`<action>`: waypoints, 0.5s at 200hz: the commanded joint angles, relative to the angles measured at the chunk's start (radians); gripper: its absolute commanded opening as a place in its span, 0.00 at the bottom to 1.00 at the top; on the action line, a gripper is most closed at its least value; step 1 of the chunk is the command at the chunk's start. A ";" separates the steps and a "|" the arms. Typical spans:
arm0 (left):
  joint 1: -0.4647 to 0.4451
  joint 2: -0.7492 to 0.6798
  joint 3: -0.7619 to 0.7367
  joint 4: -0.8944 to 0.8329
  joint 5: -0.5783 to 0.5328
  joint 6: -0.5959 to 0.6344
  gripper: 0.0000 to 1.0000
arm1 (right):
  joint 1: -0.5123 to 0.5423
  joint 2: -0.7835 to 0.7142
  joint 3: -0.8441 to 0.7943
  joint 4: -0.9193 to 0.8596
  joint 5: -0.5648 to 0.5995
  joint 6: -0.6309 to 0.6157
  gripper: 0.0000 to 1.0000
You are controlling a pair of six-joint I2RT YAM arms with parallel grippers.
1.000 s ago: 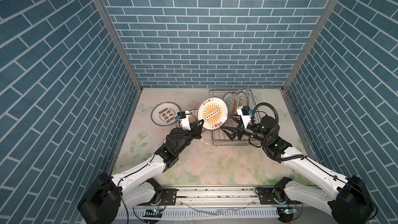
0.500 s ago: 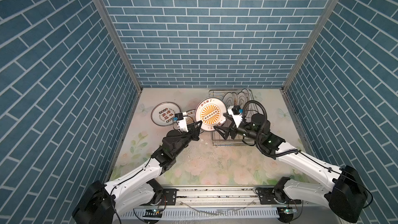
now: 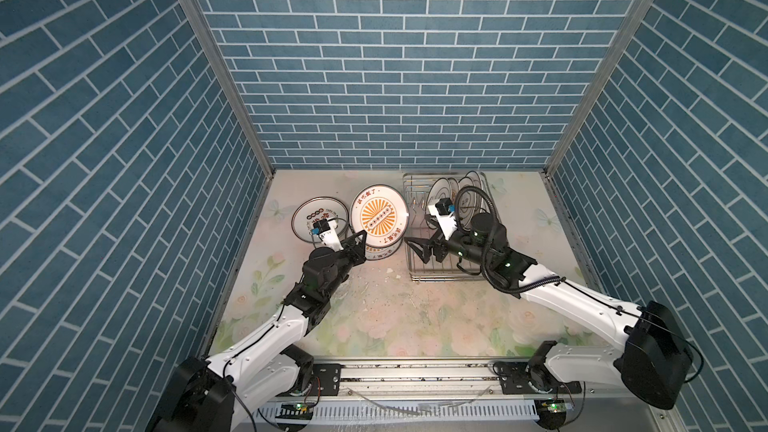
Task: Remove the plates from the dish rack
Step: 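Carry the plate toward the table with the left gripper while the right withdraws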
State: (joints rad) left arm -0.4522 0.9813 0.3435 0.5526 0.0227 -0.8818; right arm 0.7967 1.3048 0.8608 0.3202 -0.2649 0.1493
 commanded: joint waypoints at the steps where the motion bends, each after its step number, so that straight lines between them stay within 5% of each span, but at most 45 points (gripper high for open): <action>1: 0.044 0.002 -0.005 0.048 0.019 -0.079 0.00 | 0.017 0.079 0.085 -0.018 0.064 -0.011 0.98; 100: 0.186 0.340 0.048 0.139 0.177 -0.214 0.00 | 0.035 0.533 0.488 -0.179 0.154 -0.024 0.96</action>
State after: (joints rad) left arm -0.2871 1.2739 0.3420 0.5873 0.1444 -1.0779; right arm 0.8249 1.7939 1.2812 0.1925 -0.1417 0.1486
